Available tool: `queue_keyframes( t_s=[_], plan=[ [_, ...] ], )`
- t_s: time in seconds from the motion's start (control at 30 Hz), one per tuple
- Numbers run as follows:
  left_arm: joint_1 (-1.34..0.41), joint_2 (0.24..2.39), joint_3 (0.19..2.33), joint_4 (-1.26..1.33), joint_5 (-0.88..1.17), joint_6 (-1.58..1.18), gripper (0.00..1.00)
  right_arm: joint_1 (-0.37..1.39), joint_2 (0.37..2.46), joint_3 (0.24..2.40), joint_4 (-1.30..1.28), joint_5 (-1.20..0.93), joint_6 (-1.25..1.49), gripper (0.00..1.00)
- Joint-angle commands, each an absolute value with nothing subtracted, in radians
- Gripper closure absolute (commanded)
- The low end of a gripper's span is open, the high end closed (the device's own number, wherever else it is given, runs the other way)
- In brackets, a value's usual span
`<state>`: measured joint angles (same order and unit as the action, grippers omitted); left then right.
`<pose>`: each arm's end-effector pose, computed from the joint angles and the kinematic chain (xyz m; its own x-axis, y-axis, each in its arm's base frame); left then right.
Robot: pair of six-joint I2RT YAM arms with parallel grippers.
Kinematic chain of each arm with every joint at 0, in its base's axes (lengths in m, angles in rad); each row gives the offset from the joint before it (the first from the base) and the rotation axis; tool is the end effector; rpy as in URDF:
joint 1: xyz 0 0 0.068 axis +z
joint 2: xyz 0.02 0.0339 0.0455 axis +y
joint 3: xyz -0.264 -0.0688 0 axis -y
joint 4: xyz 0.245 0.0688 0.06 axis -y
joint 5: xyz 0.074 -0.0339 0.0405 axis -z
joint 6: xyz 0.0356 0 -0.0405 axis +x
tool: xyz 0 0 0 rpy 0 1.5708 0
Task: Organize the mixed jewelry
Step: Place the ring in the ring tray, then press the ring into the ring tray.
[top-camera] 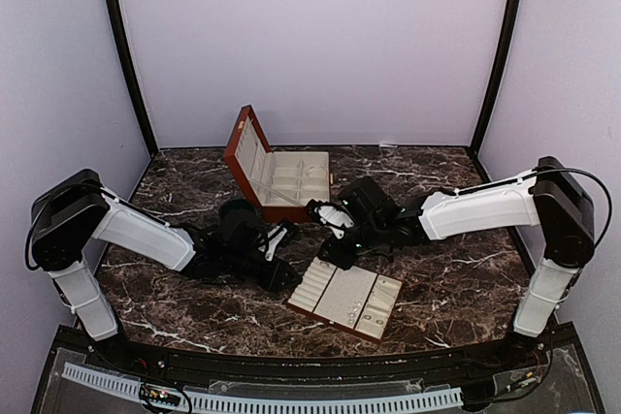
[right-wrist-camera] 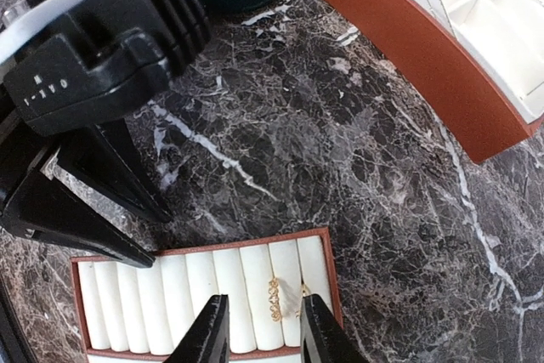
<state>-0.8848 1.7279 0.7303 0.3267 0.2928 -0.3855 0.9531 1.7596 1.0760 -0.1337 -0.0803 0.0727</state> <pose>0.2006 -0.2613 0.1338 -0.6973 0.2835 -0.6583 0.6711 0.5808 -0.4608 0.2133 0.3052 0.1847 -0.4826 -0.5543 -0.6781 -0.8115 0.5743 0.1080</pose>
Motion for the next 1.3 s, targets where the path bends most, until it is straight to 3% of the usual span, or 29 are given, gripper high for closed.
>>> queue_keyframes(
  t_s=[0.0,0.3,1.27],
  plan=[
    [-0.891,1.708,0.729,0.296,0.287,-0.383,0.75,0.943,1.765,1.113,-0.15,-0.067,0.094,0.78],
    [-0.891,1.708,0.727,0.3,0.29,-0.386,0.75,0.944,1.828,1.156,-0.184,-0.071,0.091,0.92],
    [-0.894,1.708,0.727,0.304,0.292,-0.391,0.76,0.937,1.907,1.108,-0.166,-0.032,0.086,1.0]
  ],
)
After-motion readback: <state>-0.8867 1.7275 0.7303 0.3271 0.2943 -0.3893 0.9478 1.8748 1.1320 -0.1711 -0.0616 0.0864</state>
